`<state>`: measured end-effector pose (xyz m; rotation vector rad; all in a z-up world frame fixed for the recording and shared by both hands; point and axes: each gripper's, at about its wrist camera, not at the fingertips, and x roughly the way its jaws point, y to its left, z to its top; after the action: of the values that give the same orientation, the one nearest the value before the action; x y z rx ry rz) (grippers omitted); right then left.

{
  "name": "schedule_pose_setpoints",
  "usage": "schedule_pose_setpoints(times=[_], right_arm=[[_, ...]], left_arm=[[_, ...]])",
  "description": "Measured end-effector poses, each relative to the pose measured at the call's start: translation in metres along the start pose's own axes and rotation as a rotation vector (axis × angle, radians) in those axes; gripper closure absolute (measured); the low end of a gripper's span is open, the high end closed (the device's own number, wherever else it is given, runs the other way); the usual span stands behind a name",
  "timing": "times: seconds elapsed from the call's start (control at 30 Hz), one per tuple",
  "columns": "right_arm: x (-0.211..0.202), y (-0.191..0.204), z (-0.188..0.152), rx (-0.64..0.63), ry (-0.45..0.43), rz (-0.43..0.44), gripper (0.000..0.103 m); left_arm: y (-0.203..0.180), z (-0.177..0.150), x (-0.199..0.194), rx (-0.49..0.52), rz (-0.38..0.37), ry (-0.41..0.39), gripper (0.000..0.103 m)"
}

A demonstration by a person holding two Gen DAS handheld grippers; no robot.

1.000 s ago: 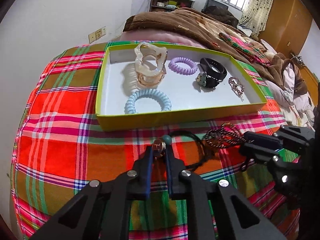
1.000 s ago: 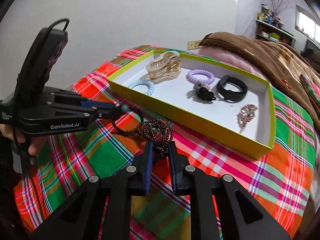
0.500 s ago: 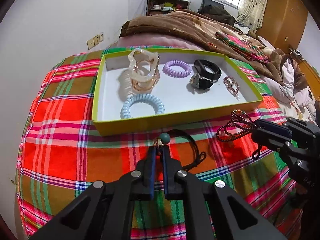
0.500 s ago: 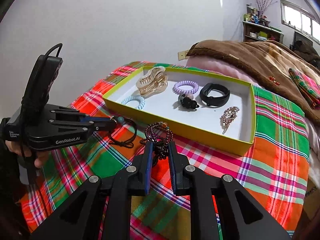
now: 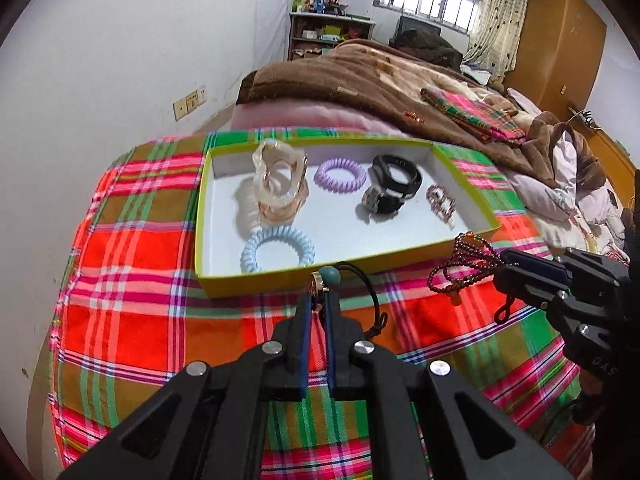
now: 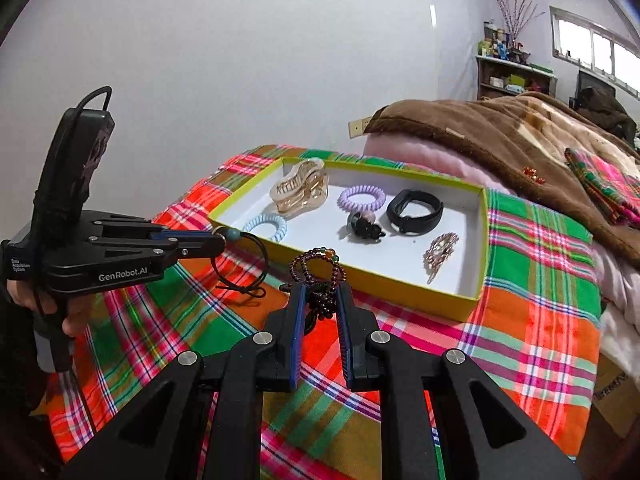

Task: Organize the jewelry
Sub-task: 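Carry beaded bracelet in right tool and teal-bead tie in left tool over box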

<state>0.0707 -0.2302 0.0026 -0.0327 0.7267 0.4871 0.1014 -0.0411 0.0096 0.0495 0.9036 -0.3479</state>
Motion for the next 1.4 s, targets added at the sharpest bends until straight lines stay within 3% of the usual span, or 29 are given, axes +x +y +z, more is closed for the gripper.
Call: schedule_pose_setpoints(times=[0.3, 0.67, 1.4], right_arm=[[-0.016, -0.006, 0.009, 0.021, -0.053, -0.024, 0.087], [-0.018, -0.029, 0.026, 0.074, -0.093, -0.056, 0.087], [0.028, -0.064, 0.043, 0.141, -0.062, -0.122, 0.087]], left_arm=[[-0.009, 0.021, -0.015, 0.018, -0.007, -0.060, 0.097], [-0.018, 0.053, -0.004, 0.004, -0.025, -0.097, 0.097], [-0.015, 0.063, 0.046, -0.033, 0.004, -0.033, 0.096]])
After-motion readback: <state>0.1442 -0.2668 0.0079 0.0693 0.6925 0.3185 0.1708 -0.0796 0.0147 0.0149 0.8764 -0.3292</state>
